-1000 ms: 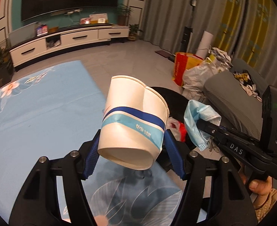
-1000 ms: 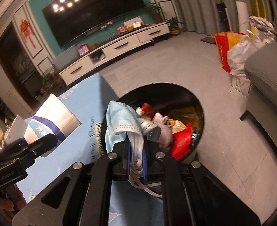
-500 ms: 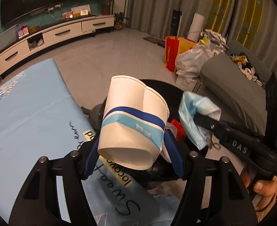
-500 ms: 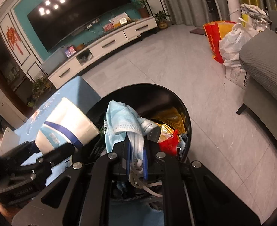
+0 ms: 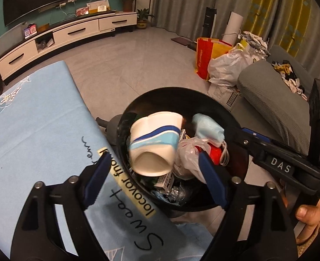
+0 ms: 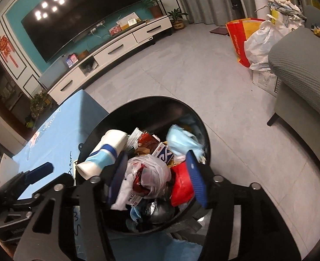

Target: Collect trash

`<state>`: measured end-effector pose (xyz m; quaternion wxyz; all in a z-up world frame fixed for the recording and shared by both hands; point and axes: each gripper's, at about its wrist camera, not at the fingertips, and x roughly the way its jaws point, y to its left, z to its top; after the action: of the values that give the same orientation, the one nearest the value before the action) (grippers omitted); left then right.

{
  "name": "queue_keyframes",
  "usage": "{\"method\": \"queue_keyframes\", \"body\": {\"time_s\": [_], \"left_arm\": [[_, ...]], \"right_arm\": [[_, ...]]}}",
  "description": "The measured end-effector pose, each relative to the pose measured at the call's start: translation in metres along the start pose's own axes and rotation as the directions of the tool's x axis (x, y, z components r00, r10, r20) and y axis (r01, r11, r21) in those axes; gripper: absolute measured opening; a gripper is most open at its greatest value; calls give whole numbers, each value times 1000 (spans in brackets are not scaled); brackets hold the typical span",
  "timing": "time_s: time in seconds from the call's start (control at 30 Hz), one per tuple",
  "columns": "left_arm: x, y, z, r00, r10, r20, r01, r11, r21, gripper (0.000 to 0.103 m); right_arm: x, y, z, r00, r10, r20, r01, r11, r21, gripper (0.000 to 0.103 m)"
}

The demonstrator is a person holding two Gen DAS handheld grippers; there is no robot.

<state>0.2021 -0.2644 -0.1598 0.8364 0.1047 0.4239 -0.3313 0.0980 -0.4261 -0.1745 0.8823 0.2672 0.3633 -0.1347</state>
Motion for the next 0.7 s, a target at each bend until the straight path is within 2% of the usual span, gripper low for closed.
{"method": "queue_keyframes", "body": {"time_s": [0.07, 0.17, 0.33, 0.43, 0.53, 0.6, 0.7], "left_arm": [[-11, 0, 0, 1000, 9, 11, -9, 1000, -4, 89], [-33, 1, -2, 999, 33, 27, -32, 999, -8, 99], [-77, 4, -8, 993, 107, 42, -107, 994, -7, 100], [-108, 5, -12, 992, 109, 56, -108, 994, -27, 100], [-137, 9, -15, 986, 158, 53, -153, 984, -89, 100], [-155, 10, -19, 983, 177, 39, -171, 978, -117, 100], [-184, 6, -26, 957, 286, 52, -276, 951, -139, 100]], "right_arm": [[-12, 0, -1, 1000, -7, 7, 7, 1000, 4, 70], [-29, 1, -4, 1000, -12, 5, 12, 1000, 3, 81], [-62, 12, -9, 998, -58, -3, 58, 998, -39, 100], [-89, 26, -14, 996, -89, 4, 89, 992, -86, 100], [-114, 45, -17, 989, -146, -9, 143, 976, -165, 100], [-131, 55, -20, 988, -152, 5, 150, 970, -191, 100], [-157, 69, -26, 990, -144, 9, 142, 964, -226, 100]]}}
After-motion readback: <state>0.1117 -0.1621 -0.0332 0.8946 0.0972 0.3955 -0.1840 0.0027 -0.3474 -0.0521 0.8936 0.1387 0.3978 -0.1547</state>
